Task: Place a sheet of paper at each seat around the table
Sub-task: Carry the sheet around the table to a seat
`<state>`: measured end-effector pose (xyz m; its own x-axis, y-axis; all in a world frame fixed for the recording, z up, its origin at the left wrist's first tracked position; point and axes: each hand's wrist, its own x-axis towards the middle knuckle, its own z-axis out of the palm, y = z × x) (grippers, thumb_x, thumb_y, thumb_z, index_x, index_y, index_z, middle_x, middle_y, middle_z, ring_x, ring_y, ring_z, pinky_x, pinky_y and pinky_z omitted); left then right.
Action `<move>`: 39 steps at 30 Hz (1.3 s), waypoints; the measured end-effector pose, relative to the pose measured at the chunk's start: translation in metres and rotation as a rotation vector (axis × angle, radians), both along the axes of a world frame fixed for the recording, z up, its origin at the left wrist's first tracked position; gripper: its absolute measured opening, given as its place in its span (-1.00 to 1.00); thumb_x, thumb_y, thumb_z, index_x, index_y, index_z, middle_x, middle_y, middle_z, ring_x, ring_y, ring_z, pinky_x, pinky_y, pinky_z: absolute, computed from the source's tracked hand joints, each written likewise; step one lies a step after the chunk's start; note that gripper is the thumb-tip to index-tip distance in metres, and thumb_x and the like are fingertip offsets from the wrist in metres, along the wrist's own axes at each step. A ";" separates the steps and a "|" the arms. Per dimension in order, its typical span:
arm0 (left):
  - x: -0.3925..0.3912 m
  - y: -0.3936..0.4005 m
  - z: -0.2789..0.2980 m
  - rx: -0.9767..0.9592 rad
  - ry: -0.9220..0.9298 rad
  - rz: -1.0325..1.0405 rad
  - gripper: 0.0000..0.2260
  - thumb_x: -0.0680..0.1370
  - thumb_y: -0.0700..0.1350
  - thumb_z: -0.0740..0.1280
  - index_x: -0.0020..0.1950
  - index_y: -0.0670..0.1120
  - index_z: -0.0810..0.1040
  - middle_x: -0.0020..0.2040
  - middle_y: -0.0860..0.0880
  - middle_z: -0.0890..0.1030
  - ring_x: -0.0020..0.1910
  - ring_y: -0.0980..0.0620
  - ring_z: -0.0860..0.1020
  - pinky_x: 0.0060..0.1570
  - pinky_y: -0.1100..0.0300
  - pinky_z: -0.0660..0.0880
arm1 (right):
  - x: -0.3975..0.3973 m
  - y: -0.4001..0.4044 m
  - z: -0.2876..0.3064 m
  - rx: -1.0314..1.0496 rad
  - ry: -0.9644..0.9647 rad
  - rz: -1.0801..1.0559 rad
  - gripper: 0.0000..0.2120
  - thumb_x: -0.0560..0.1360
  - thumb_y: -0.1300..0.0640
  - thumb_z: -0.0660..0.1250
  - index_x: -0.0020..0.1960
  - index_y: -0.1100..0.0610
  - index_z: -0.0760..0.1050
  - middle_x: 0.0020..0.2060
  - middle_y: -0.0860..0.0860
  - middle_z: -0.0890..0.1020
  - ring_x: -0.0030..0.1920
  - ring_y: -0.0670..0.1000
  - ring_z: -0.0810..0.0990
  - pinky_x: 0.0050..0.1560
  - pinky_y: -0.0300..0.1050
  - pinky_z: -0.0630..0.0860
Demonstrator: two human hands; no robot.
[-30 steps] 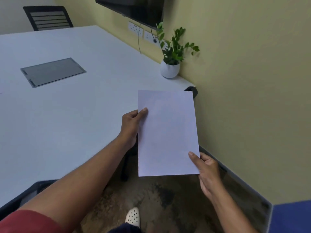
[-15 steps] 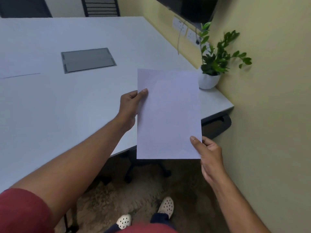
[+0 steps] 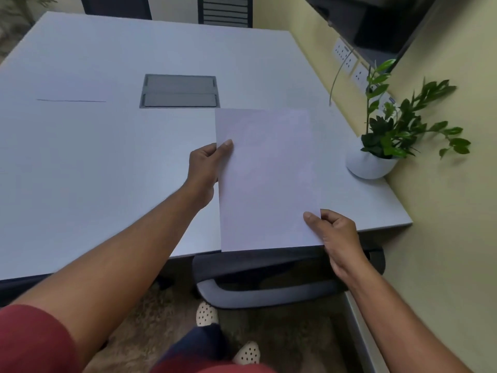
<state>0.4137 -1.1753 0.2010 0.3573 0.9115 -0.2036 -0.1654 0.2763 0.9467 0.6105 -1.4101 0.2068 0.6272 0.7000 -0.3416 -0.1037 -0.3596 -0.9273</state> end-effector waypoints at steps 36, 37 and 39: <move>0.036 0.078 -0.232 -0.064 0.688 -0.072 -0.39 0.45 -0.24 0.64 0.47 -0.02 0.57 -0.04 -0.14 0.68 -0.13 0.00 0.65 -0.20 0.18 0.61 | 0.124 0.178 -0.223 -0.577 -0.207 0.424 -0.71 0.52 0.08 0.59 -0.24 0.15 0.55 -0.28 0.03 0.61 -0.34 0.05 0.57 -0.10 -0.01 0.60; 0.036 0.077 -0.232 -0.052 0.695 -0.071 -0.37 0.44 -0.23 0.65 0.47 -0.02 0.56 -0.03 -0.16 0.70 -0.14 0.01 0.66 -0.22 0.21 0.61 | 0.123 0.176 -0.223 -0.588 -0.253 0.452 -0.69 0.51 0.06 0.59 -0.25 0.15 0.53 -0.30 0.04 0.61 -0.33 0.04 0.57 -0.12 -0.04 0.56; 0.040 0.080 -0.235 -0.024 0.721 -0.068 -0.36 0.43 -0.22 0.67 0.47 -0.04 0.57 -0.04 -0.17 0.71 -0.22 0.02 0.65 -0.29 0.34 0.57 | 0.126 0.180 -0.229 -0.602 -0.352 0.515 -0.67 0.50 0.03 0.59 -0.26 0.16 0.52 -0.32 0.05 0.59 -0.29 0.04 0.55 -0.13 -0.09 0.49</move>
<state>0.4532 -1.0951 -0.0338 0.1827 0.8842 -0.4300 0.5158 0.2861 0.8075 0.7363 -1.2304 -0.0224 0.4206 0.6887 -0.5906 0.4648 -0.7226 -0.5116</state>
